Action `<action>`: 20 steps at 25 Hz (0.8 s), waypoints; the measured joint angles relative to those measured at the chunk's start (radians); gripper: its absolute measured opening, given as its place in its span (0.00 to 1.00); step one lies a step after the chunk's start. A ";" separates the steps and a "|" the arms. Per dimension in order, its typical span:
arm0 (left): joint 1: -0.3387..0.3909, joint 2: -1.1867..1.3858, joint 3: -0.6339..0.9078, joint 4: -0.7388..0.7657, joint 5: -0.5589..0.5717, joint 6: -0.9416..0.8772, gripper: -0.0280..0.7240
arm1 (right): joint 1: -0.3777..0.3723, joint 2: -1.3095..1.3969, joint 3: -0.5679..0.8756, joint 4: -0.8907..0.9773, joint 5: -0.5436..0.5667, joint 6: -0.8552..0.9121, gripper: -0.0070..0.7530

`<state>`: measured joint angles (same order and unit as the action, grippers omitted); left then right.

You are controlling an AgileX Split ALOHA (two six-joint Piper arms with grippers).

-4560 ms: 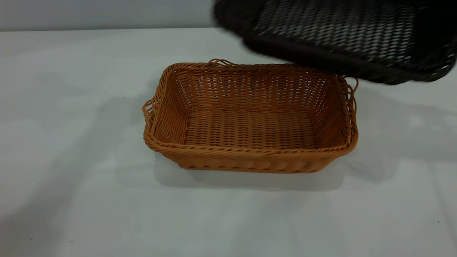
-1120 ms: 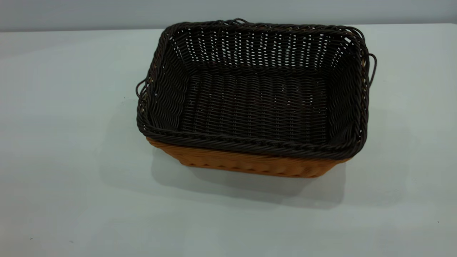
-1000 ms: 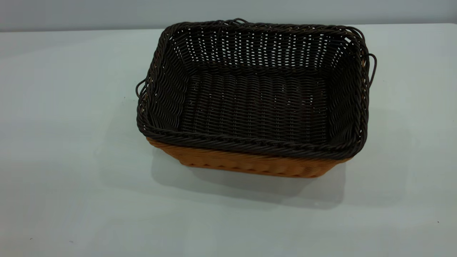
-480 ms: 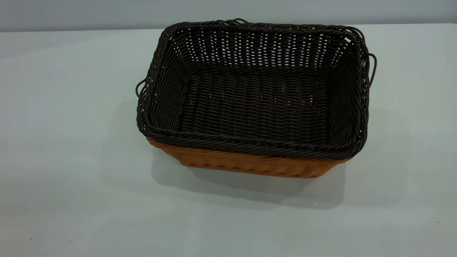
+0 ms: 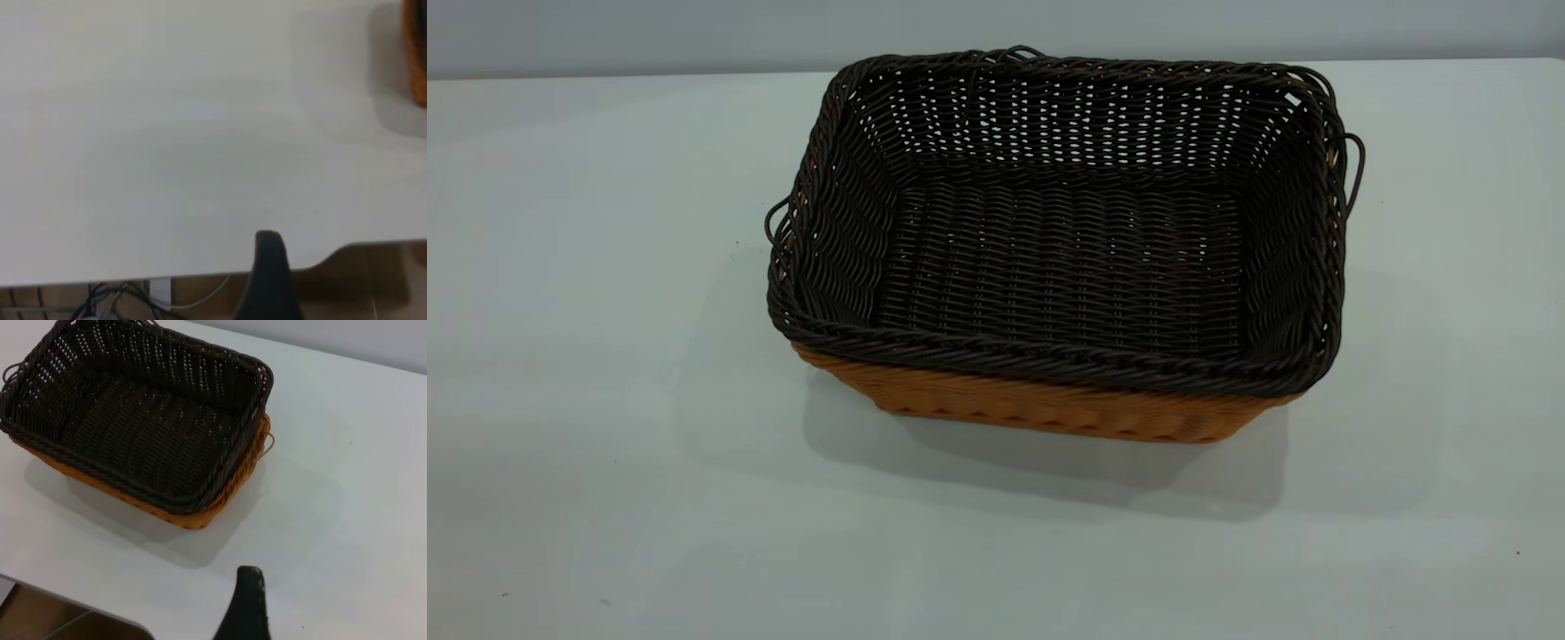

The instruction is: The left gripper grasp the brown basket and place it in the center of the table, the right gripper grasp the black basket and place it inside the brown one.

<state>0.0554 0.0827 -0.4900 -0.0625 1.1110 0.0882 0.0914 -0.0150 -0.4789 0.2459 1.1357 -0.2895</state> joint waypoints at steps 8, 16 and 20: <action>0.000 0.000 0.000 0.018 -0.001 -0.031 0.73 | 0.000 0.000 0.000 0.000 -0.001 0.000 0.78; -0.030 -0.069 0.001 0.035 -0.003 -0.024 0.73 | 0.000 0.000 0.000 0.000 -0.001 0.000 0.78; -0.049 -0.102 0.001 0.040 -0.003 -0.025 0.73 | 0.000 0.000 0.000 0.001 -0.001 0.000 0.78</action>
<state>0.0064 -0.0191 -0.4890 -0.0221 1.1080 0.0630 0.0914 -0.0150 -0.4789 0.2468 1.1348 -0.2895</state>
